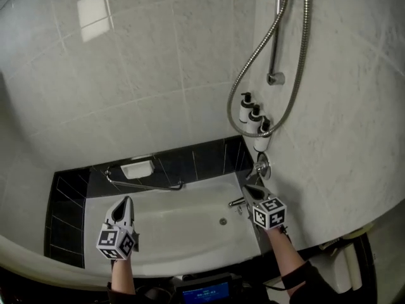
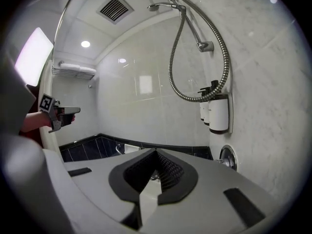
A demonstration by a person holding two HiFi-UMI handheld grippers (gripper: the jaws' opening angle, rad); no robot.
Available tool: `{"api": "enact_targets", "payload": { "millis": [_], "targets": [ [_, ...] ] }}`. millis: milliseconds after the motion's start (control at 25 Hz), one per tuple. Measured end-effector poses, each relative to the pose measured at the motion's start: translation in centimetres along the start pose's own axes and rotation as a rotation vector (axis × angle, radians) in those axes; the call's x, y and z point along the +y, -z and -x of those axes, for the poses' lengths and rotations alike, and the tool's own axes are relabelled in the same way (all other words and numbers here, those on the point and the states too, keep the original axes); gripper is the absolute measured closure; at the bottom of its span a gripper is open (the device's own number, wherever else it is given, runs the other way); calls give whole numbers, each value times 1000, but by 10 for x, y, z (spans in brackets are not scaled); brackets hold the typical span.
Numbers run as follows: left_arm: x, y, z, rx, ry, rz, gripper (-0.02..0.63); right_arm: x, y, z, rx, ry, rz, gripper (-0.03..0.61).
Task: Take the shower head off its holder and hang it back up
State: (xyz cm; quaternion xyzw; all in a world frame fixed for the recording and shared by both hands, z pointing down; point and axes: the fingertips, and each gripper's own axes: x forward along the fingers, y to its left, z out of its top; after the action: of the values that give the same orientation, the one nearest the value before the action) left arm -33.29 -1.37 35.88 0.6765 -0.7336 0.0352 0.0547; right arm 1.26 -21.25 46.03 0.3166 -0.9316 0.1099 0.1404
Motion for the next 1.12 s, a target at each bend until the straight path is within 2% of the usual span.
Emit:
{"api": "enact_targets", "payload": {
  "millis": [80, 160, 360, 520, 880, 1000, 1120],
  "targets": [
    [-3, 6, 6, 32, 2, 6, 614, 13, 1, 3, 18, -11, 2, 561],
    [-9, -3, 1, 39, 11, 11, 614, 13, -12, 2, 19, -13, 4, 561],
    [-23, -37, -28, 46, 59, -12, 614, -3, -70, 0, -17, -13, 7, 561],
    [-30, -77, -54, 48, 101, -4, 614, -11, -147, 4, -77, -6, 48, 561],
    [-52, -195, -106, 5, 204, 3, 614, -9, -337, 25, -234, 27, 230, 561],
    [-62, -235, -120, -11, 248, 4, 614, -8, -392, 32, -289, 49, 256, 561],
    [-67, -277, -133, -36, 269, -27, 614, -8, -447, 43, -345, 74, 271, 561]
  ]
}}
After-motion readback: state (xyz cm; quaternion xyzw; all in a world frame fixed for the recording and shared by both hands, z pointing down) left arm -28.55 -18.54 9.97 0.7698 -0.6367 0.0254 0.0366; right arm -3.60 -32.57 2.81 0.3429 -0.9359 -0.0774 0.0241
